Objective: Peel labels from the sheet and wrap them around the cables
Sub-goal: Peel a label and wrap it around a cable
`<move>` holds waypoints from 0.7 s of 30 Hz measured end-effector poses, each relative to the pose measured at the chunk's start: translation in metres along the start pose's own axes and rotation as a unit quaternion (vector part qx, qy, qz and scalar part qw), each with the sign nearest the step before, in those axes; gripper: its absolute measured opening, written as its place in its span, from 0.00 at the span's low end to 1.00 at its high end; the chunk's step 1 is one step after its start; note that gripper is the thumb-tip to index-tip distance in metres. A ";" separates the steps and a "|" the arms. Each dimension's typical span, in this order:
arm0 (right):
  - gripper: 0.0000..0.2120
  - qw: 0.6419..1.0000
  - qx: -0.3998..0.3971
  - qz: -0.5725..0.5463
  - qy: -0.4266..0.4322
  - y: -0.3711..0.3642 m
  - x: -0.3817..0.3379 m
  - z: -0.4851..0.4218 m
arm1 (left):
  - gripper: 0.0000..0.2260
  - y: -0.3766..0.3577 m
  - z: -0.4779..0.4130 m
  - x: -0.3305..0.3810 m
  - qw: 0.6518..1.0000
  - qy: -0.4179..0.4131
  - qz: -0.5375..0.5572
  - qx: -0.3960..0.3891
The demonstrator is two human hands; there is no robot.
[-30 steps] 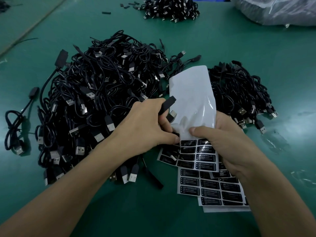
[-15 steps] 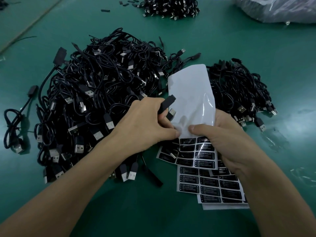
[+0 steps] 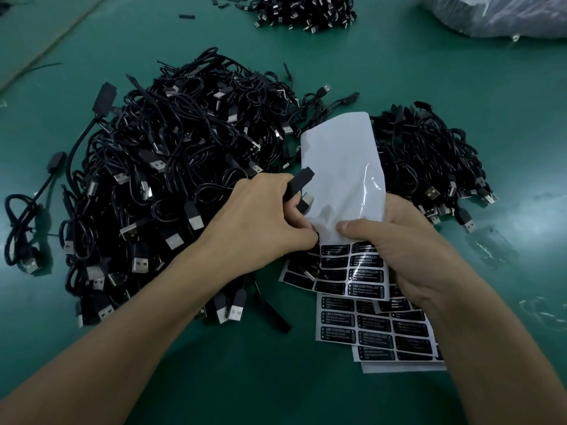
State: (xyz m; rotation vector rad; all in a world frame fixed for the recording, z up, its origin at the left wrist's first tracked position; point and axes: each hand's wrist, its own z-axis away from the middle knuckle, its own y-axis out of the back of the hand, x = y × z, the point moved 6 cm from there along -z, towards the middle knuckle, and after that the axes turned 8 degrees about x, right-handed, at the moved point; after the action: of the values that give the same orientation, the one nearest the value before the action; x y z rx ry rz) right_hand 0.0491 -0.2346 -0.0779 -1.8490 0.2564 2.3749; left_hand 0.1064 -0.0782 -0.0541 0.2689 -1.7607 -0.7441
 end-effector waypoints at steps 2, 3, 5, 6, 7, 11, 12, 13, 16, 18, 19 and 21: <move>0.13 1.000 0.000 -0.001 -0.001 0.000 0.000 0.000 | 0.20 0.000 0.000 0.001 1.000 0.003 0.001 -0.004; 0.13 1.000 0.000 -0.001 0.000 0.000 0.000 0.000 | 0.20 0.000 0.001 0.001 1.000 0.003 -0.001 -0.005; 0.13 1.000 -0.003 -0.001 -0.001 -0.001 0.000 0.000 | 0.20 0.000 0.001 0.001 1.000 0.003 -0.004 -0.002; 0.13 1.000 -0.006 -0.001 -0.002 -0.001 0.000 0.000 | 0.20 0.000 0.001 0.001 1.000 0.003 -0.005 0.001; 0.13 1.000 -0.009 0.000 -0.002 -0.002 0.001 0.000 | 0.20 0.000 0.002 0.001 1.000 0.003 -0.007 0.003; 0.13 1.000 -0.016 0.011 0.000 -0.002 0.001 0.000 | 0.18 -0.003 0.002 0.001 1.000 -0.011 -0.017 0.009; 0.13 1.000 -0.016 0.012 0.000 -0.003 0.001 0.000 | 0.18 -0.003 0.002 0.001 1.000 -0.014 -0.018 0.010; 0.13 1.000 -0.016 0.011 0.000 -0.003 0.000 0.001 | 0.18 -0.002 0.001 0.002 1.000 -0.017 -0.019 0.012; 0.13 1.000 -0.009 0.007 -0.003 -0.002 0.001 0.001 | 0.16 -0.003 0.001 0.003 0.999 -0.024 -0.025 0.015; 0.12 1.000 -0.006 0.005 -0.006 -0.002 0.001 0.001 | 0.16 -0.002 0.001 0.003 0.999 -0.023 -0.028 0.021; 0.12 1.000 -0.004 0.006 -0.006 -0.001 0.002 0.001 | 0.16 -0.002 0.001 0.003 0.999 -0.022 -0.027 0.022; 0.12 1.000 0.002 0.015 0.003 -0.002 0.000 0.001 | 0.16 -0.001 0.000 0.001 1.000 -0.017 -0.021 0.014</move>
State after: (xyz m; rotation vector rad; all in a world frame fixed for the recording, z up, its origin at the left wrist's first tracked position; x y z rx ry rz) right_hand 0.0481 -0.2326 -0.0780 -1.8631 0.2926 2.3879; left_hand 0.1053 -0.0797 -0.0538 0.3161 -1.8034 -0.7582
